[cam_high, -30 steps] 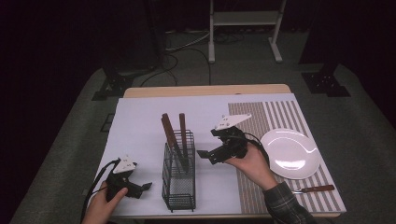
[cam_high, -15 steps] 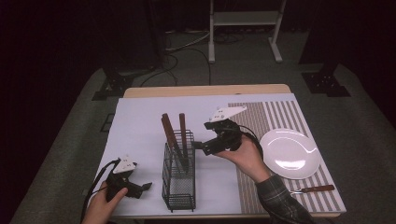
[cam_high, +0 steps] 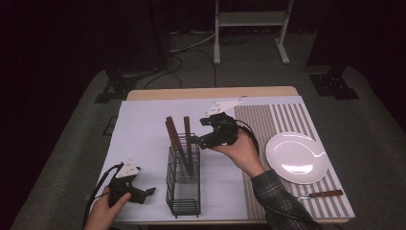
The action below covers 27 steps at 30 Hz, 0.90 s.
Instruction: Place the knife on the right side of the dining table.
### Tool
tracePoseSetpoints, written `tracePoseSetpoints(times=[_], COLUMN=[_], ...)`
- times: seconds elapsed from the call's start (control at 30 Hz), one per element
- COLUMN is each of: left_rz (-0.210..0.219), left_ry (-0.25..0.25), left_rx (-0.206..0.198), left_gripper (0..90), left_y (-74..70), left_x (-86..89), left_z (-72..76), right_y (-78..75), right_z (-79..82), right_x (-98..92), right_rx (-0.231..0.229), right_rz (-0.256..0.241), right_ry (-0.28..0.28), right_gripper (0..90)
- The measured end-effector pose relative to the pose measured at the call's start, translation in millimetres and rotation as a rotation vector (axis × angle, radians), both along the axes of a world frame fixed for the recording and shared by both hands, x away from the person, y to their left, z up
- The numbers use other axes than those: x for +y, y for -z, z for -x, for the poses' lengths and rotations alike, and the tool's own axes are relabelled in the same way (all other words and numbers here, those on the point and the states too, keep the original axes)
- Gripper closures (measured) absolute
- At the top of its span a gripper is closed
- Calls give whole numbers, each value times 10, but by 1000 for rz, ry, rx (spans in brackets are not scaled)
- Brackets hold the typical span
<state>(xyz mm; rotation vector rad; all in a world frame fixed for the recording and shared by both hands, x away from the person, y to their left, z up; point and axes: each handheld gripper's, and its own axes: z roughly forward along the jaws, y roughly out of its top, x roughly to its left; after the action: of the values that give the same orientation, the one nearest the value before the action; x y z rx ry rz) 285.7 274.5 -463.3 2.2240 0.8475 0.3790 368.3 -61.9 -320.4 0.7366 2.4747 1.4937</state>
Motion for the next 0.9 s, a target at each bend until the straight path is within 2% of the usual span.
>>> tracePoseSetpoints(times=[0.17,0.43,0.9], left_rz=[0,0,0], left_ry=[0,0,1], left_rx=[0,0,1], left_gripper=[0,0,0], left_y=[0,0,0], left_x=[0,0,1], left_z=[0,-1,-1], right_y=[-7,-20,-9], right_z=[-73,-181,-376], right_x=[72,148,256], right_rx=[1,7,33], right_rz=[-1,-22,-43], right_ry=[0,1,-2], right_gripper=[234,339,565])
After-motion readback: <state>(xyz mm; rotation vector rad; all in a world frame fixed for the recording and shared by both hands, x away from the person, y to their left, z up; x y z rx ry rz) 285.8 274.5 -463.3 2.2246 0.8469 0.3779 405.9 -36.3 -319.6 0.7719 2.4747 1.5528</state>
